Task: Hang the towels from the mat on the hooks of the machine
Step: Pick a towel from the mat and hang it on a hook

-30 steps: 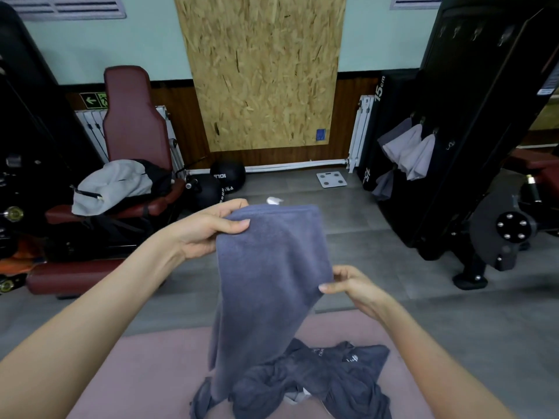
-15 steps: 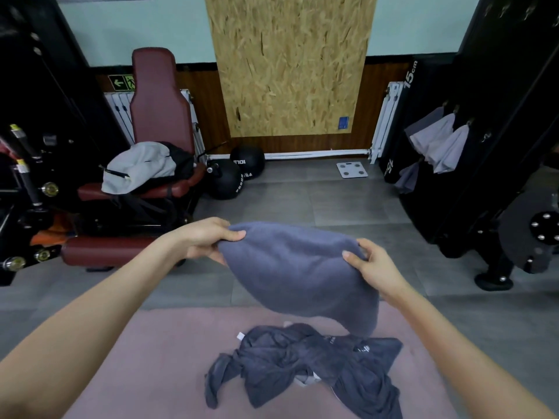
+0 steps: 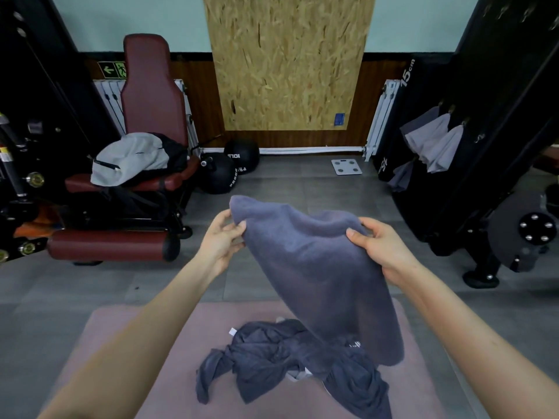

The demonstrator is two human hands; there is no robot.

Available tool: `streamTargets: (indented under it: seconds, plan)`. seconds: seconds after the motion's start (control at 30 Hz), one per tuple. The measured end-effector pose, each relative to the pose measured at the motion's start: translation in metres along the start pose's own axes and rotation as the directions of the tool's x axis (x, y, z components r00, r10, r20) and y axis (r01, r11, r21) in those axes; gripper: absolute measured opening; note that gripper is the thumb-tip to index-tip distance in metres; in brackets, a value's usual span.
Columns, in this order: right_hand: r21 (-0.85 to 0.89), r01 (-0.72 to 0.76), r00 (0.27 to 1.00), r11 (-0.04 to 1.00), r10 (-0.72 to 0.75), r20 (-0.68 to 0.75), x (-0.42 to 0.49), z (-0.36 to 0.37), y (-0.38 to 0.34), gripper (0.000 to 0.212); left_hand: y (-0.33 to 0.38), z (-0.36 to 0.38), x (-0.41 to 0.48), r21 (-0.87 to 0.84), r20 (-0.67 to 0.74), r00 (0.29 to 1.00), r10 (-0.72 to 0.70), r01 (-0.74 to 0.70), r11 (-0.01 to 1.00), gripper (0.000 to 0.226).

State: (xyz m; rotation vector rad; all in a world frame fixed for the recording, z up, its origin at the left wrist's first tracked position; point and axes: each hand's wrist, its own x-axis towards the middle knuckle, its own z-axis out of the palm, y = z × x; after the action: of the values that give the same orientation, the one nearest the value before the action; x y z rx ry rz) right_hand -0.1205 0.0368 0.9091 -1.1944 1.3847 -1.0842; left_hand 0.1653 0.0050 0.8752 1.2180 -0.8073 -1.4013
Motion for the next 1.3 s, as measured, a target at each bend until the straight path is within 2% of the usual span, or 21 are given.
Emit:
streamTargets:
  seconds: [0.1, 0.2, 0.3, 0.4, 0.47, 0.53, 0.6, 0.63, 0.7, 0.77, 0.87, 1.03, 1.13, 1.2, 1.27, 1.3]
  plan:
    - [0.06, -0.013, 1.0, 0.998, 0.012, 0.013, 0.0, 0.0, -0.002, 0.016, -0.007, 0.01, -0.002, 0.056, 0.015, 0.998, 0.064, -0.065, 0.996, 0.026]
    - [0.039, -0.01, 1.0, 0.999, 0.01, 0.005, 0.0, 0.0, -0.004, 0.016, -0.012, 0.016, -0.001, 0.227, 0.019, 0.996, 0.09, -0.092, 0.969, 0.026]
    - [0.042, -0.035, 0.999, 0.999, 0.036, -0.012, 0.001, -0.002, -0.006, 0.016, -0.013, 0.016, 0.003, 0.422, 0.05, 0.998, 0.023, -0.042, 0.905, 0.026]
    - [0.032, -0.06, 0.997, 0.998, 0.061, -0.043, 0.001, -0.004, -0.005, 0.015, -0.013, 0.018, 0.005, 0.521, 0.081, 0.993, -0.081, 0.027, 0.853, 0.022]
    - [0.022, -0.082, 0.994, 0.996, 0.083, -0.072, 0.001, -0.004, -0.003, 0.015, -0.012, 0.019, 0.006, 0.495, 0.089, 0.971, -0.223, 0.152, 0.856, 0.021]
    - [0.028, -0.108, 0.989, 0.994, 0.111, -0.096, -0.001, -0.006, -0.001, 0.015, -0.008, 0.017, 0.007, 0.375, 0.145, 0.896, -0.419, 0.342, 0.862, 0.021]
    - [0.044, -0.143, 0.981, 0.989, 0.147, -0.123, -0.003, -0.007, 0.0, 0.015, -0.006, 0.014, 0.005, 0.235, 0.185, 0.841, -0.508, 0.464, 0.854, 0.018]
    - [0.069, -0.16, 0.976, 0.985, 0.169, -0.139, -0.004, -0.008, 0.0, 0.015, -0.008, 0.012, 0.007, 0.131, 0.174, 0.845, -0.506, 0.489, 0.862, 0.03]
    - [0.155, -0.195, 0.962, 0.968, 0.22, -0.161, -0.006, -0.007, 0.002, 0.016, -0.015, 0.007, 0.01, -0.036, 0.145, 0.88, -0.451, 0.461, 0.887, 0.073]
    - [0.228, -0.229, 0.951, 0.946, 0.267, -0.154, -0.007, -0.005, 0.004, 0.015, -0.025, 0.006, 0.009, -0.017, 0.114, 0.936, -0.332, 0.336, 0.942, 0.094]
    - [0.267, -0.246, 0.95, 0.932, 0.287, -0.126, -0.01, 0.004, 0.006, 0.015, -0.038, 0.005, 0.01, 0.057, 0.118, 0.984, -0.132, 0.126, 0.99, 0.098]
    - [0.295, -0.225, 0.946, 0.929, 0.28, -0.161, -0.012, 0.012, 0.012, 0.019, -0.045, 0.0, 0.015, 0.149, 0.243, 0.97, -0.012, -0.026, 0.989, 0.092]
    - [0.299, -0.231, 0.932, 0.926, 0.299, -0.206, -0.011, 0.009, 0.02, 0.022, -0.05, 0.004, 0.019, 0.257, 0.259, 0.957, -0.133, 0.065, 0.964, 0.083]
    - [0.285, -0.239, 0.927, 0.928, 0.306, -0.219, -0.01, 0.008, 0.027, 0.023, -0.053, 0.011, 0.023, 0.303, 0.179, 0.933, -0.313, 0.25, 0.919, 0.073]
    - [0.279, -0.255, 0.918, 0.926, 0.323, -0.232, -0.008, 0.005, 0.035, 0.024, -0.05, 0.018, 0.025, 0.323, 0.139, 0.815, -0.562, 0.499, 0.804, 0.06]
    - [0.279, -0.263, 0.913, 0.924, 0.331, -0.239, -0.006, 0.004, 0.039, 0.023, -0.049, 0.02, 0.024, 0.346, 0.132, 0.745, -0.654, 0.583, 0.735, 0.061]
